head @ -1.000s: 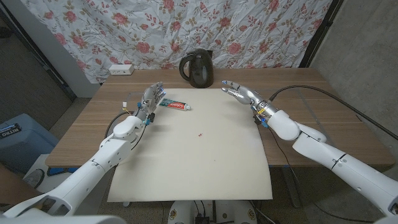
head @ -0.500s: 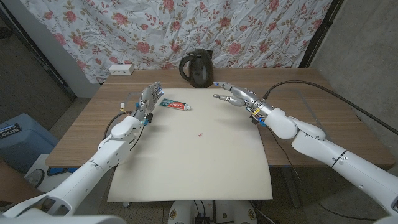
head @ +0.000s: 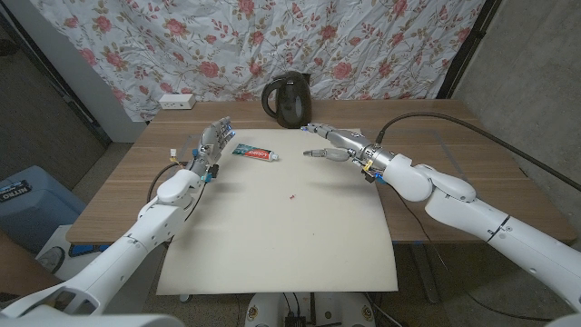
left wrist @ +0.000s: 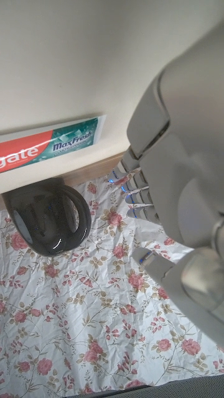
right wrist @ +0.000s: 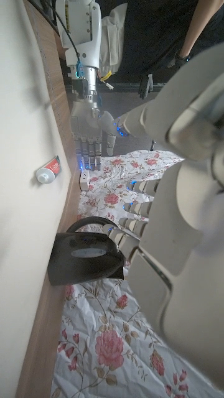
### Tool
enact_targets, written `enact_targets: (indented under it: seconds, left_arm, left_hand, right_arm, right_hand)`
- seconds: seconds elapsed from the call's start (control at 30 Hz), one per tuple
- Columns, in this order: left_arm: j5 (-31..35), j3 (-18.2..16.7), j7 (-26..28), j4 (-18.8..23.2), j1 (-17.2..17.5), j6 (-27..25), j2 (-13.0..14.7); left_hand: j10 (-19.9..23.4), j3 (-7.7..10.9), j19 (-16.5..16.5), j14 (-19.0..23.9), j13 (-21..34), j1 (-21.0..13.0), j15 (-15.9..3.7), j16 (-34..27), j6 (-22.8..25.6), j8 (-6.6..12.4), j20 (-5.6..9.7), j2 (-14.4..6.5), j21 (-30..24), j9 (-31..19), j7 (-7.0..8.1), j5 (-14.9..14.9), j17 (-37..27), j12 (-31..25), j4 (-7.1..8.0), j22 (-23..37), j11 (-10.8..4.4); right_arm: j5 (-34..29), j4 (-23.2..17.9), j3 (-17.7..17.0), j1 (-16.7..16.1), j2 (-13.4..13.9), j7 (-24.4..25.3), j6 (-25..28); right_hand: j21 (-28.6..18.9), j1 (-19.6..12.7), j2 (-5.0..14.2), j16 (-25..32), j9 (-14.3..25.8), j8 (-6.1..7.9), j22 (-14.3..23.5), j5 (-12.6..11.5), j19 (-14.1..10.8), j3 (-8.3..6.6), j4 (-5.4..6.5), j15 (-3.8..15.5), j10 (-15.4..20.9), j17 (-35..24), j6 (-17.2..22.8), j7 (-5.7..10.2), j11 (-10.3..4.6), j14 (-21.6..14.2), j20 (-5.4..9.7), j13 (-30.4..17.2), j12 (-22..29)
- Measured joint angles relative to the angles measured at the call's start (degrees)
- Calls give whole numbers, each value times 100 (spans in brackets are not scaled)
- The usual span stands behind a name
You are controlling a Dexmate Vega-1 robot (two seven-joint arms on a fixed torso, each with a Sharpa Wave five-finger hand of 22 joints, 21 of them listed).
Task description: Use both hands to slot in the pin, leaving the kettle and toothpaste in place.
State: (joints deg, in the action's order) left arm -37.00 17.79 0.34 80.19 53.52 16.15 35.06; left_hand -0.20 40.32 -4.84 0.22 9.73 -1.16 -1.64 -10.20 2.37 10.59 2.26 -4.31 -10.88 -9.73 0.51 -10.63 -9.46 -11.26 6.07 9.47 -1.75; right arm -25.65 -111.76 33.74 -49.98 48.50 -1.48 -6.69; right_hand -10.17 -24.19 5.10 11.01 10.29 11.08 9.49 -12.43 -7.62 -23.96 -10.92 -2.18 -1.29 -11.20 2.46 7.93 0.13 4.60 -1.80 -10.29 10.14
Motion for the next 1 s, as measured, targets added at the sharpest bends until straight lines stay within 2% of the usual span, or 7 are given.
enact_targets:
  seconds: [0.17, 0.3, 0.4, 0.5, 0.73, 0.9, 1.0]
  left_arm:
    - [0, -4, -50, -36, 2, 37, 4]
    - [0, -4, -105, -94, -22, 71, -3]
    - [0, -1, -142, -117, -37, 89, -10]
    - [-9, 12, -182, -169, -64, 103, -18]
    - [-30, 21, -257, -235, -81, 129, -21]
    - [-69, 22, -300, -271, -81, 160, -30]
    - [-94, 15, -317, -292, -75, 199, -46]
  left_hand:
    - [-1, 18, 0, 0, 0, 0, 0, 0, 3, 0, 0, 0, 0, 0, -3, 0, 0, 0, -18, 0, 1]
    - [-1, 18, 0, 31, 0, 0, -31, 0, 31, 0, 0, 0, 0, 0, -31, 0, 0, 0, -18, 0, 1]
    - [-1, 18, 0, 31, 0, 0, -31, 0, 31, 0, 0, 0, 0, 0, -31, 0, 0, 0, -18, 0, 1]
    - [-1, 18, 0, 31, 0, 0, -31, 0, 31, 0, 0, 0, 0, 0, -31, 0, 0, 0, -18, 0, 1]
    - [-1, 18, 0, 30, 0, 0, -31, 0, 44, 0, 0, 0, 0, 0, -19, 0, 0, 0, -18, 0, 1]
    - [-1, 18, 0, 30, 0, 0, -31, 0, 51, 0, 0, 0, 0, 0, -11, 0, 0, 25, -17, 0, 1]
    - [21, 18, -21, 30, 0, 0, -31, 0, 51, 0, -22, 0, 0, 0, -11, 0, 0, 24, -17, 0, 23]
  right_arm:
    - [-114, -162, 19, 7, 61, -193, 98]
    - [-218, -325, 41, 27, 104, -355, 186]
    - [-273, -410, 60, 50, 120, -429, 235]
    - [-430, -497, 90, 83, 128, -659, 396]
    - [-665, -673, 171, 176, 142, -997, 595]
    - [-916, -830, 250, 254, 146, -1261, 751]
    - [-1049, -895, 287, 283, 142, -1393, 830]
  right_hand:
    - [0, -154, -49, 0, 0, 40, 0, -80, 16, -70, -14, -62, -68, 0, 64, 62, 26, 23, -99, 0, 0]
    - [0, -406, -180, 0, 0, 145, -1, -115, 4, -128, -30, -112, -99, 0, 273, 106, 57, 10, -173, -25, 0]
    - [-23, -480, -169, 0, 4, 145, -1, -137, -5, -169, -22, -143, -99, 0, 327, 160, 57, 41, -181, -26, 26]
    - [-23, -570, -223, 0, 26, 189, -1, -137, -35, -176, -29, -143, -99, 0, 350, 183, 57, 41, -212, -26, 25]
    - [-22, -692, -345, 1, 26, 189, -1, -137, -24, -200, -6, -235, -130, 0, 399, 232, 89, 70, -264, -26, 25]
    - [-57, -897, -550, 46, 26, 234, -2, -120, -107, -215, -22, -309, -160, -14, 491, 281, 120, 18, -346, -26, 25]
    - [-67, -1024, -572, 46, 26, 236, -2, -109, -147, -247, -6, -324, -181, -14, 533, 281, 98, -44, -385, -26, 25]
